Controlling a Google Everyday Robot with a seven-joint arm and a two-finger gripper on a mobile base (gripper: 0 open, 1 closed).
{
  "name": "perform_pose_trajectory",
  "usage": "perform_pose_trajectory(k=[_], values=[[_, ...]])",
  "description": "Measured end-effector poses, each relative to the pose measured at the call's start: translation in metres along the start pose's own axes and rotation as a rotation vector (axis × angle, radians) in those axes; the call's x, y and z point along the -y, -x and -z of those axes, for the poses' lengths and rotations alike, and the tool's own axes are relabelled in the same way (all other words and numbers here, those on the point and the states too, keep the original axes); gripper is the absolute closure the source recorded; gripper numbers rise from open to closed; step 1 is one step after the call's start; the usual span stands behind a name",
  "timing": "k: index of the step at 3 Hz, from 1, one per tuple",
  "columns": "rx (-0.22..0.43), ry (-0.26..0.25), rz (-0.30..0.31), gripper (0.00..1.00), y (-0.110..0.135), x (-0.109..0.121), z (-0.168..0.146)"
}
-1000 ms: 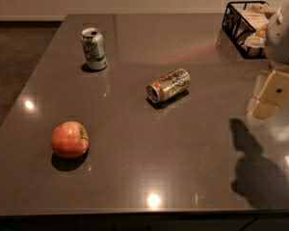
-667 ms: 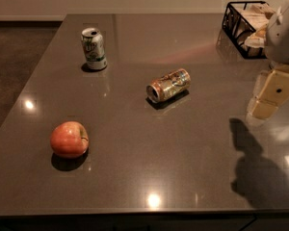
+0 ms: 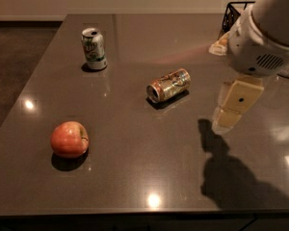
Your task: Move apple near orange can
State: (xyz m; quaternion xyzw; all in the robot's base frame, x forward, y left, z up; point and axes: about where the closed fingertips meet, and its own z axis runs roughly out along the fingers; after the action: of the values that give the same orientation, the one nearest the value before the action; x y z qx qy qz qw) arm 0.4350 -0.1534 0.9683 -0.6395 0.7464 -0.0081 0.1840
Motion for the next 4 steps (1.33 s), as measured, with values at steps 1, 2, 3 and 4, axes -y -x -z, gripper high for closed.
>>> perform_pose_trajectory(k=[1, 2, 3, 4], values=[[0.036, 0.044, 0.072, 0.00, 0.035, -0.020, -0.028], [0.101, 0.097, 0.151, 0.00, 0.077, -0.043, -0.062], [0.169, 0.136, 0.233, 0.00, 0.124, -0.057, -0.086], [0.244, 0.173, 0.279, 0.00, 0.175, -0.059, -0.107]])
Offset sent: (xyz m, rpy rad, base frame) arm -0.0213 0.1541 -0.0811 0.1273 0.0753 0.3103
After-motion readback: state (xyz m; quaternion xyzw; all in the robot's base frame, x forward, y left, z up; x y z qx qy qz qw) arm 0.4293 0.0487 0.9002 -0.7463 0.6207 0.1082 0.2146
